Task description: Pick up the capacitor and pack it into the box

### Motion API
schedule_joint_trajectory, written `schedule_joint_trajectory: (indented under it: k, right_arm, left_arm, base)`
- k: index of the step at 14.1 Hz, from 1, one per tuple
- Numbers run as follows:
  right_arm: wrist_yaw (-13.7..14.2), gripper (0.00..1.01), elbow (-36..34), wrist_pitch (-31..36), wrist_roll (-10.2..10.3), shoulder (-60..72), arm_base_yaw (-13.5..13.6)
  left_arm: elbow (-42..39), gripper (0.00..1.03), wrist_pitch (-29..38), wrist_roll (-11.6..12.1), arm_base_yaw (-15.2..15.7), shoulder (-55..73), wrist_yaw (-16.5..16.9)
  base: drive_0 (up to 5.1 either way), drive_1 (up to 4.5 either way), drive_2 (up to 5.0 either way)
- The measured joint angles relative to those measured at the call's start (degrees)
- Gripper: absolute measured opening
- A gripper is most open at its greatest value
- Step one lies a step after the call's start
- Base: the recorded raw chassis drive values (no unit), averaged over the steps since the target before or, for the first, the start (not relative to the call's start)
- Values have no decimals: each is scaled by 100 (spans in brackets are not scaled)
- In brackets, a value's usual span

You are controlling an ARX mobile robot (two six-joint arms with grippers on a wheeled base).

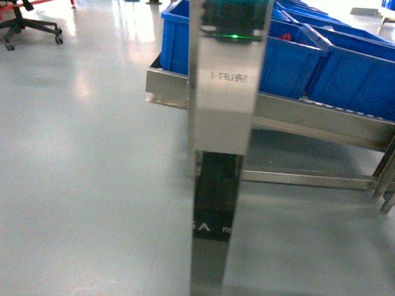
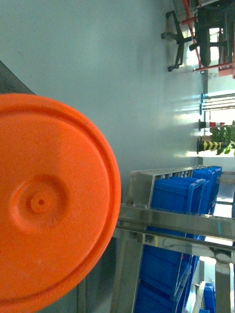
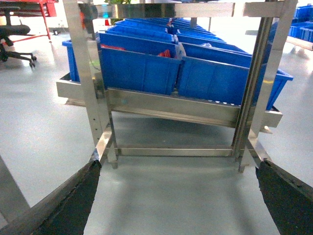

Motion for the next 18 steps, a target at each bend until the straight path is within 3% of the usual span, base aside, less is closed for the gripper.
schedule_joint_trajectory:
  k: [18]
  right_arm:
    - [2,98,0,4,0,0,0]
  left_arm:
    - [0,43,13,0,0,0,-2]
  base:
    - [-496,246,246]
